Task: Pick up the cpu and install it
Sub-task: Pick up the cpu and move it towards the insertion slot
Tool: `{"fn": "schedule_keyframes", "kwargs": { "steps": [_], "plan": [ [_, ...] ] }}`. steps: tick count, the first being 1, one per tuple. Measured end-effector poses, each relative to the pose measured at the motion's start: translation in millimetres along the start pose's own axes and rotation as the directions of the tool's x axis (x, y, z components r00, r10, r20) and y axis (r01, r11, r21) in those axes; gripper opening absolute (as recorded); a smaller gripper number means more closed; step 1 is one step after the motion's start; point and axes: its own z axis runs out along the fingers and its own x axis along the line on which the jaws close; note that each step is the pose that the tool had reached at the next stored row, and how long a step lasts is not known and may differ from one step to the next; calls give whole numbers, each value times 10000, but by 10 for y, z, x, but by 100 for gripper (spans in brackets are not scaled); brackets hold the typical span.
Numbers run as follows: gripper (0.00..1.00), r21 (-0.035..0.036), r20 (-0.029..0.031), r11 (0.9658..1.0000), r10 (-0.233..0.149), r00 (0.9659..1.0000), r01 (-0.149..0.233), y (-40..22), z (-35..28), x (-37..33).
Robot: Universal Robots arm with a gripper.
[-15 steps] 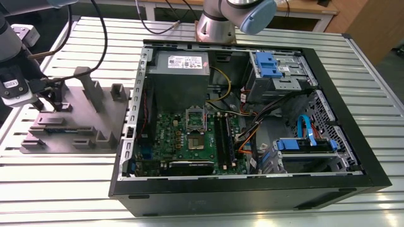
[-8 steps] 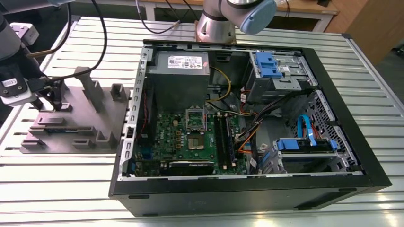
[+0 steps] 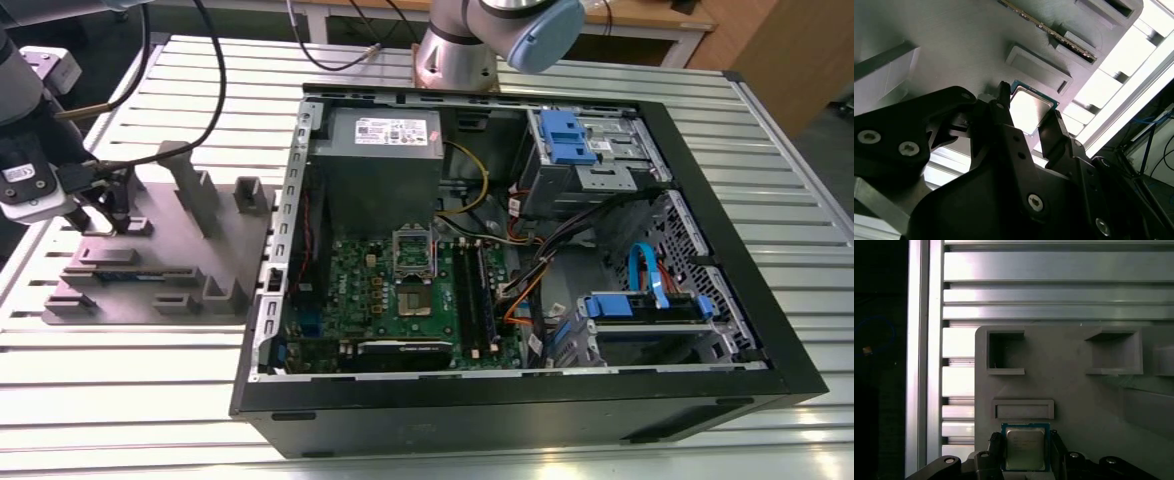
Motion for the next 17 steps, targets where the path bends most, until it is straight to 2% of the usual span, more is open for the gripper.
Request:
{"fn": "schedule_keyframes", "kwargs": {
  "steps": [17],
  "plan": [
    [47, 1, -1, 10000, 0, 10000, 0, 1, -34, 0]
  ]
}}
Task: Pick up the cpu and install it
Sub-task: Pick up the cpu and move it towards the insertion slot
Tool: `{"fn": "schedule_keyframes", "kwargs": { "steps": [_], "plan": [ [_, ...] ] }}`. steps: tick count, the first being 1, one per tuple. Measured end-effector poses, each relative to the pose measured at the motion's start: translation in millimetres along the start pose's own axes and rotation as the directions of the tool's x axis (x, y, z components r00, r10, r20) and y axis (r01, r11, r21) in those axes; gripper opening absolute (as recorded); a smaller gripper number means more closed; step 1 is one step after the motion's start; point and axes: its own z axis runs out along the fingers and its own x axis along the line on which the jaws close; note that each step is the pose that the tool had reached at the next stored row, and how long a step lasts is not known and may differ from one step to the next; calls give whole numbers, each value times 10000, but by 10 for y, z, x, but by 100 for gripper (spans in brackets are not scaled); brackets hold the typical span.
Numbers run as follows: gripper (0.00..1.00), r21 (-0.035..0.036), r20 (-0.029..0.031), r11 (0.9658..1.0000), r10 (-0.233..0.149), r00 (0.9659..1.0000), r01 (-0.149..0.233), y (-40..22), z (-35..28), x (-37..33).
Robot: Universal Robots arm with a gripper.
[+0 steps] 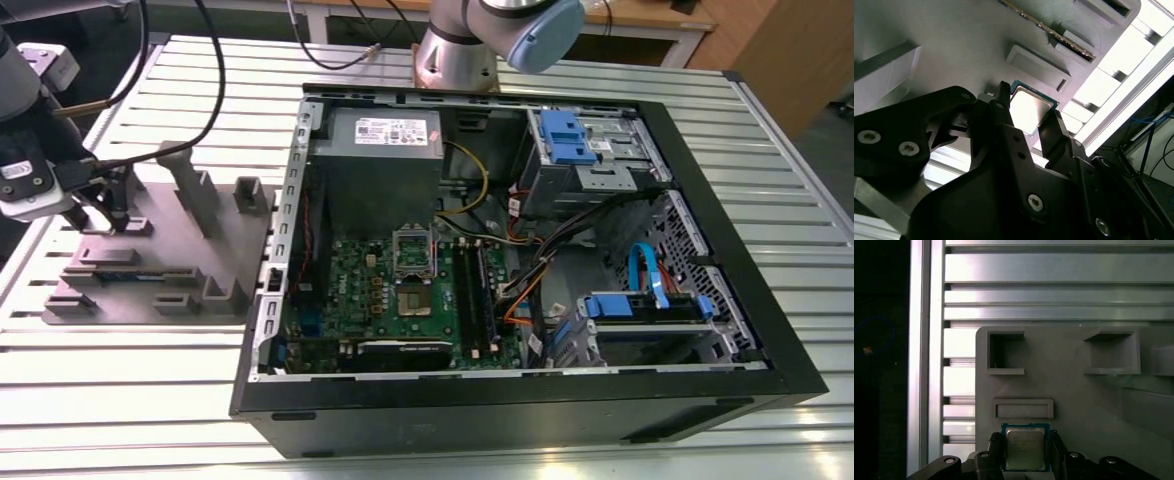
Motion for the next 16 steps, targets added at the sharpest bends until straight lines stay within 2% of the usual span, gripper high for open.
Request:
{"fn": "schedule_keyframes", "kwargs": {
  "steps": [2, 4, 16],
  "plan": [
    [47, -1, 1, 10000, 0, 10000, 0, 0, -5, 0],
    [47, 0, 0, 10000, 0, 10000, 0, 4, -97, 1],
    [47, -1, 1, 10000, 0, 10000, 0, 6, -133, 1]
  ]
}}
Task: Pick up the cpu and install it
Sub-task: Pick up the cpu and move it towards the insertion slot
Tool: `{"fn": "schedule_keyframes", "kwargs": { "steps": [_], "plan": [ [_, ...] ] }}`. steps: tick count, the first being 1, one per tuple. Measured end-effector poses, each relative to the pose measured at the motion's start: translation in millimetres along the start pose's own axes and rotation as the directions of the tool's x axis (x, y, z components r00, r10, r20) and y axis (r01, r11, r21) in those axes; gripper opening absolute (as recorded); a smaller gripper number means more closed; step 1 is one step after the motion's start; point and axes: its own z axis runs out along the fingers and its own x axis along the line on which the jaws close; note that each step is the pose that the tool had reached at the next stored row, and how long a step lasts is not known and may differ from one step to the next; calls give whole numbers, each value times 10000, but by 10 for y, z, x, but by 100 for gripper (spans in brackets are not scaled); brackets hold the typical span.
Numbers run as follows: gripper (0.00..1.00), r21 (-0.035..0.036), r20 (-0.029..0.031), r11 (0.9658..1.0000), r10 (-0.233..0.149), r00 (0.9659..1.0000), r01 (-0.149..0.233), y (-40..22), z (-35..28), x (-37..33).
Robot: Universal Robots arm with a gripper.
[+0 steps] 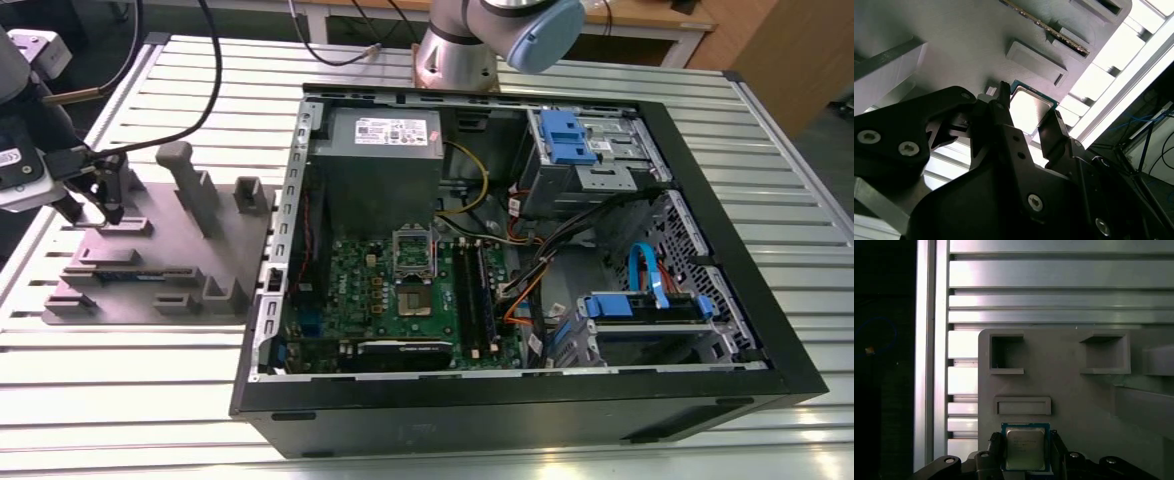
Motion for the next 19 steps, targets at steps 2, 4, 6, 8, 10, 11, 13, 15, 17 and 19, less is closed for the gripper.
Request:
{"fn": "schedule_keyframes", "kwargs": {
  "steps": [2, 4, 6, 8, 10, 11, 13, 15, 17, 19],
  "plan": [
    [47, 1, -2, 10000, 0, 10000, 0, 0, -4, 0],
    [47, 0, 0, 10000, 0, 10000, 0, 0, -8, 0],
    [47, 2, -4, 10000, 0, 10000, 0, 1, -24, 1],
    [47, 1, -1, 10000, 0, 10000, 0, 1, -38, 0],
    [47, -1, 1, 10000, 0, 10000, 0, 2, -46, 0],
    [47, -1, 2, 10000, 0, 10000, 0, 2, -46, 0],
    [47, 0, 0, 10000, 0, 10000, 0, 3, -78, 0],
    [47, 0, 0, 10000, 0, 10000, 0, 4, -89, 1],
    [47, 1, -2, 10000, 0, 10000, 0, 4, -94, 1],
    [47, 0, 0, 10000, 0, 10000, 0, 4, -97, 1]
  ]
}}
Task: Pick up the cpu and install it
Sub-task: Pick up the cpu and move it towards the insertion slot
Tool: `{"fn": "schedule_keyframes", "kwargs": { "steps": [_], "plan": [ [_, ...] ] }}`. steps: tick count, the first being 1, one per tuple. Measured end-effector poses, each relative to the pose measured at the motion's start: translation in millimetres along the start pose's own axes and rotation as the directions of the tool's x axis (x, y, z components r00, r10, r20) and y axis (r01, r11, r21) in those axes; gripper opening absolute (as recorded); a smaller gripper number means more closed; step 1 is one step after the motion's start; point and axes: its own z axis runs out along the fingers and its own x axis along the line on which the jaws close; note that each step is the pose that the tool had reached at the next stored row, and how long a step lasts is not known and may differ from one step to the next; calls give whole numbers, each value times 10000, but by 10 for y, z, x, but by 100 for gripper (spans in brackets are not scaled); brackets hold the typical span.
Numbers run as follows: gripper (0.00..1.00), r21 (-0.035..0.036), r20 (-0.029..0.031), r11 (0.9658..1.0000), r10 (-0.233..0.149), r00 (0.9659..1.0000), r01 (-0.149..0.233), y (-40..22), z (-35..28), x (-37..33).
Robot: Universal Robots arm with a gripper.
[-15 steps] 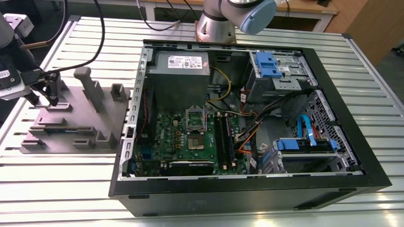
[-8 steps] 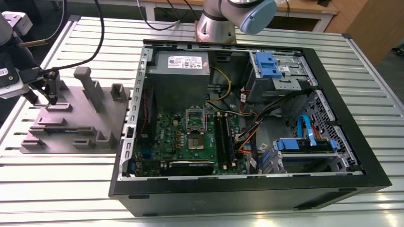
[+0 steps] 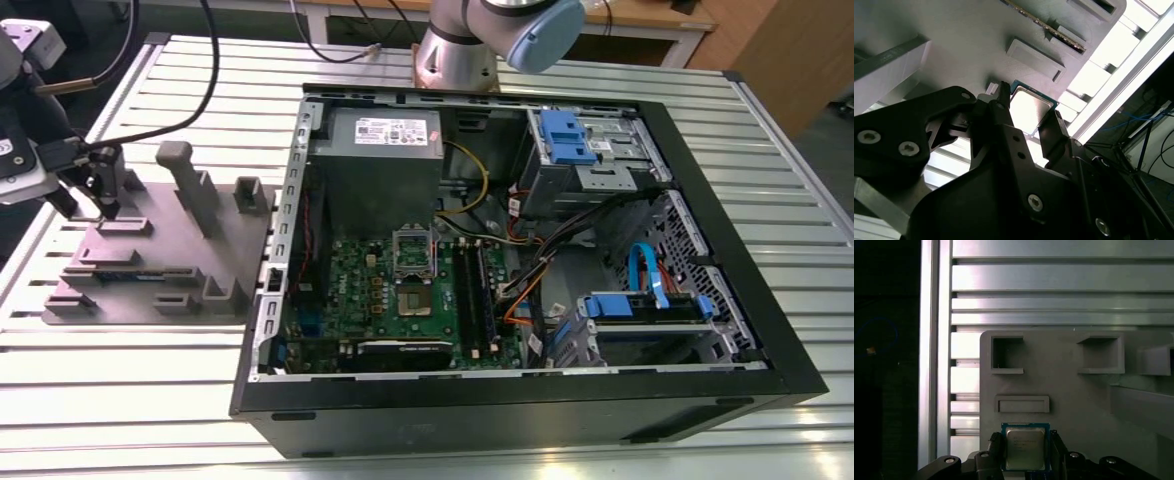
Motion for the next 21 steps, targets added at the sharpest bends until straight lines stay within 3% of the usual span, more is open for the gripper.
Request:
{"fn": "schedule_keyframes", "kwargs": {
  "steps": [16, 21],
  "plan": [
    [47, 0, 0, 10000, 0, 10000, 0, 1, -32, 0],
    [47, 0, -1, 10000, 0, 10000, 0, 3, -71, 1]
  ]
}}
